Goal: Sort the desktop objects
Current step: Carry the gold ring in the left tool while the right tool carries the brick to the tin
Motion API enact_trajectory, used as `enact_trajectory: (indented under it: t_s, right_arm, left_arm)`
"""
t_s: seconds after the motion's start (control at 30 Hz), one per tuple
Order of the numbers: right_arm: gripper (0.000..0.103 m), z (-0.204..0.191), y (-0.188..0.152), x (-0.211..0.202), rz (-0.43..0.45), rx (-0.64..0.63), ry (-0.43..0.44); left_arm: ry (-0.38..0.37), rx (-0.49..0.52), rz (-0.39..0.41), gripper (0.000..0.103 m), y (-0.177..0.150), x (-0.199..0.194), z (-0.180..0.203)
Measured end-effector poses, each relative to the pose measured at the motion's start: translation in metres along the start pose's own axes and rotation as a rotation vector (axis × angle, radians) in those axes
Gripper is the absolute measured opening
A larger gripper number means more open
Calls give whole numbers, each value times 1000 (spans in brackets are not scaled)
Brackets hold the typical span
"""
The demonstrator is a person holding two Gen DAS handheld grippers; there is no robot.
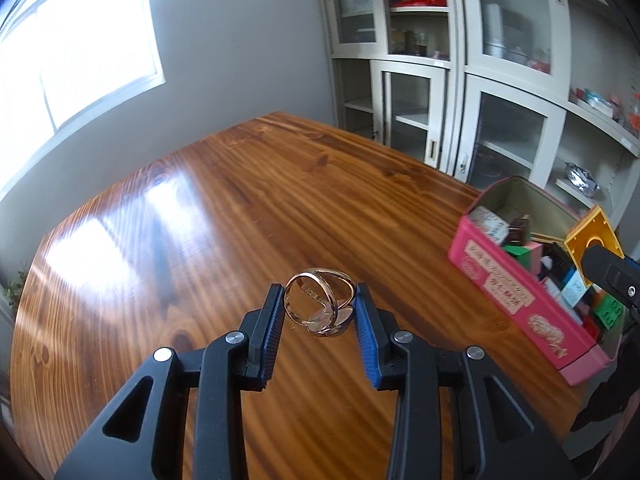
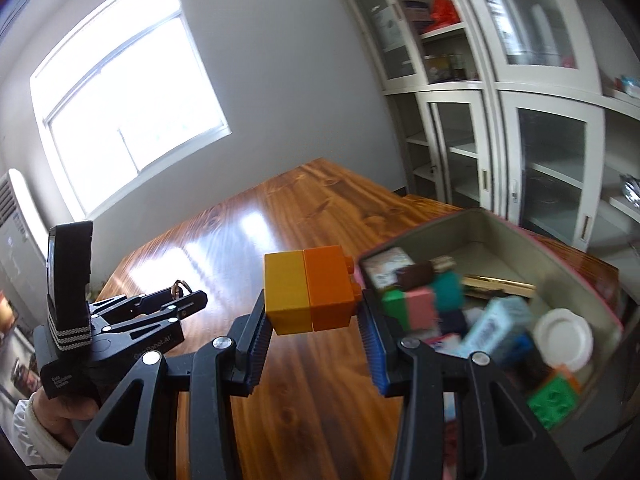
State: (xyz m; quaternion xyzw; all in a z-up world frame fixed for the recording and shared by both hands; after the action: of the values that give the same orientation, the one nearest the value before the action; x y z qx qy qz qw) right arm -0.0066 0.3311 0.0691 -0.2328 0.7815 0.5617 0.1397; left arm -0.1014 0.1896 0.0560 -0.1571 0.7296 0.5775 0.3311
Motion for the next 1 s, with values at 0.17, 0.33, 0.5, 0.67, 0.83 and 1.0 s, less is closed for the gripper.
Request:
enact_trajectory:
  t_s: [0.17, 0.33, 0.5, 0.67, 0.83, 1.0]
  right_arm:
    - [46, 28, -5, -20, 26, 28, -38]
    - [46, 60, -10, -40, 42, 48, -94]
    - [46, 94, -15, -50, 41, 96, -146]
    - [46, 106, -22, -41, 4, 105, -155]
    - [46, 109, -29, -19, -54, 96, -158]
    - [46, 116, -31, -5, -93, 96, -172]
  left_arm:
    - [-35, 45, 9, 37, 6, -3, 34]
    - [-84, 83, 9, 37, 13, -3, 67]
    - [-124, 118, 13, 37, 20, -3, 95]
    - [-154, 134, 17, 37, 24, -6, 112]
    - [-172, 145, 14, 37, 25, -5, 122]
    - [-196, 155, 9, 38, 26, -3, 131]
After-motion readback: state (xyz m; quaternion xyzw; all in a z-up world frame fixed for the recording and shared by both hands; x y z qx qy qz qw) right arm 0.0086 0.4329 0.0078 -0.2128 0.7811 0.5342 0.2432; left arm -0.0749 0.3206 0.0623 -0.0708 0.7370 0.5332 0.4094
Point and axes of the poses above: each gripper's, at about its wrist camera, not at the fingertips, and x roughly the way its jaws point, z to its right, y to its top, the point moved 7 cm from there along x, roughly the way its jaws point
